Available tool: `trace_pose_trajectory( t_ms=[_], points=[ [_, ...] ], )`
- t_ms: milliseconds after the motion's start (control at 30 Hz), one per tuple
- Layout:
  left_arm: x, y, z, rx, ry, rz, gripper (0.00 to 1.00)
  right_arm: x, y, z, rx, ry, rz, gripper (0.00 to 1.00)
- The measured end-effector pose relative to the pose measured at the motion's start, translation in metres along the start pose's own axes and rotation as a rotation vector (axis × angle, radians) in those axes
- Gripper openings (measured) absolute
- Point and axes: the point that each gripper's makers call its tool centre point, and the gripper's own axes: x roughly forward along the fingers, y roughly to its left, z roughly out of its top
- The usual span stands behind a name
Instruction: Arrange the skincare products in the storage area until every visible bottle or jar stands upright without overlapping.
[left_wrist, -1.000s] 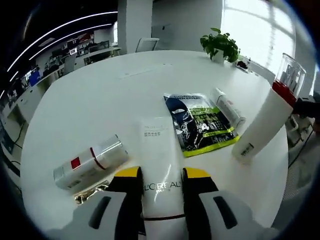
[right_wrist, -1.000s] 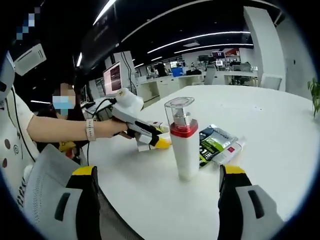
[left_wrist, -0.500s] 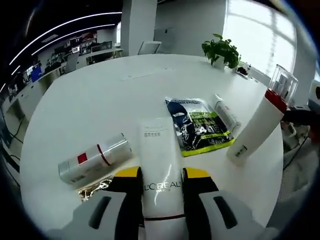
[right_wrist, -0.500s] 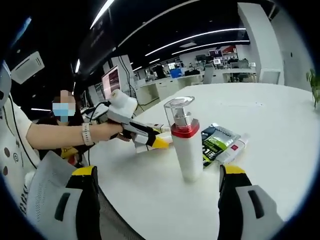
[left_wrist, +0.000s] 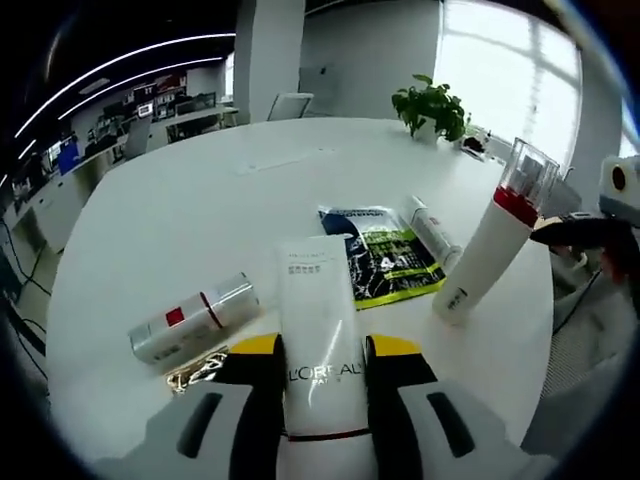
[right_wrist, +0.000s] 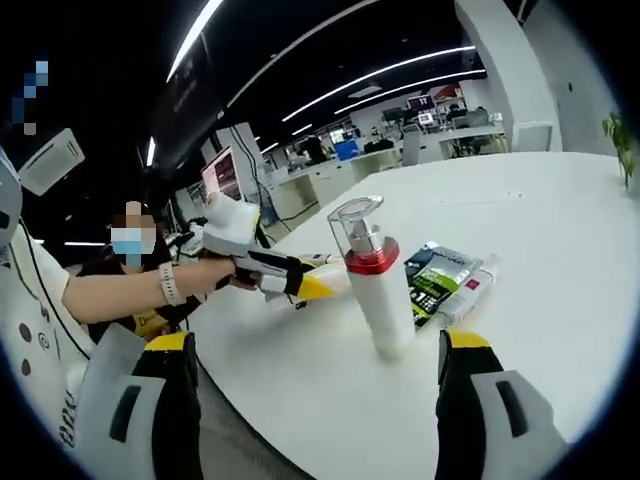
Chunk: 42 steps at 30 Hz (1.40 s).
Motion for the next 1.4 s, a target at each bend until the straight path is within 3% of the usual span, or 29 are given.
trace_pose_trajectory(
  t_ms=[300, 500, 600, 700, 1067, 1200, 1400],
  points=[
    [-0.029, -0.009, 0.003, 0.053, -0.037, -0.007, 0.26, 0.000, -0.002, -0.003, 0.066, -0.018, -0.021, 0.99],
    [-0.046, -0.019, 0.007, 0.071, -0.078, -0.018, 0.26, -0.004, -0.006, -0.007, 0.093, -0.028, -0.036, 0.90],
    [-0.053, -0.025, 0.010, 0.090, -0.096, -0.022, 0.26, -0.004, -0.003, -0.005, 0.117, -0.041, -0.023, 0.87],
    [-0.060, -0.027, 0.016, 0.129, -0.124, -0.014, 0.26, -0.003, 0.003, -0.009, 0.091, -0.009, 0.005, 0.84],
    [-0.085, -0.037, 0.022, 0.127, -0.182, -0.031, 0.26, 0.003, 0.022, -0.016, 0.102, 0.027, 0.066, 0.65],
    [-0.097, -0.043, 0.027, 0.134, -0.238, -0.025, 0.26, 0.007, 0.028, -0.022, 0.141, 0.052, 0.090, 0.59],
    [-0.104, -0.048, 0.024, 0.136, -0.252, -0.033, 0.26, 0.019, 0.044, -0.016, 0.206, 0.043, 0.149, 0.52]
  ],
)
